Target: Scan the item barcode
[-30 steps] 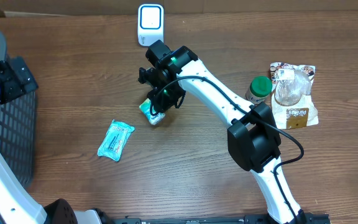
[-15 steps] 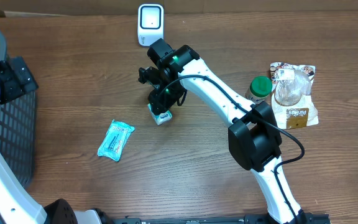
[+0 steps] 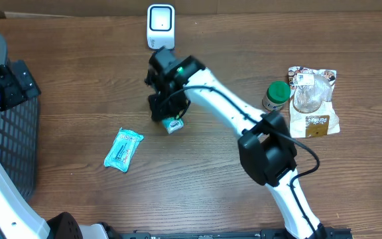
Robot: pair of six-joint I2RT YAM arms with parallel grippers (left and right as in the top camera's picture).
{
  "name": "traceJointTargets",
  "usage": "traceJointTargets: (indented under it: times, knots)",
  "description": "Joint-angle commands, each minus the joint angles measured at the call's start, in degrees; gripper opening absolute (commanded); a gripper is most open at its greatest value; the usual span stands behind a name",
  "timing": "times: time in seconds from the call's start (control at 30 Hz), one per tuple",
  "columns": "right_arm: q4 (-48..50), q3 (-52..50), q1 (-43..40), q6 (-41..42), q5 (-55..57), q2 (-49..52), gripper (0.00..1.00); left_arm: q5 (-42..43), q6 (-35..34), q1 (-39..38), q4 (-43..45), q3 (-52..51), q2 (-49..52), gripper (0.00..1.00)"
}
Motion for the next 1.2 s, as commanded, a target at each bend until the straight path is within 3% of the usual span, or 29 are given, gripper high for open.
traceJointTargets:
  times: [0.0,0.17,0.47,0.93,1.17]
  knots:
    - [0.2,-3.9,2.5,12.3,4.6,0.0,0.08,0.6,0.9,-0.1,0.1,0.6,0.2,0.99]
    - [-0.1,-8.0,1.7,13.9,8.9,0.0,0.08,0.6,0.9,-0.1,0.1,0.6,0.2,1.00]
    - [0.3,-8.1,-6.7,14.2,11.2,0.0,0.08,0.6,0.9,-0.1,0.1,0.6,0.2,1.00]
    - [24.5,-8.1,-11.1,10.2,-3.0,0.0,0.08,0.6,0.9,-0.1,0.1,0.6,0.2,0.99]
    - [20.3,-7.9,-13.6,9.4,2.4,-0.2,0.08,0.6,0.9,-0.1,0.1,0.6,0.2,0.99]
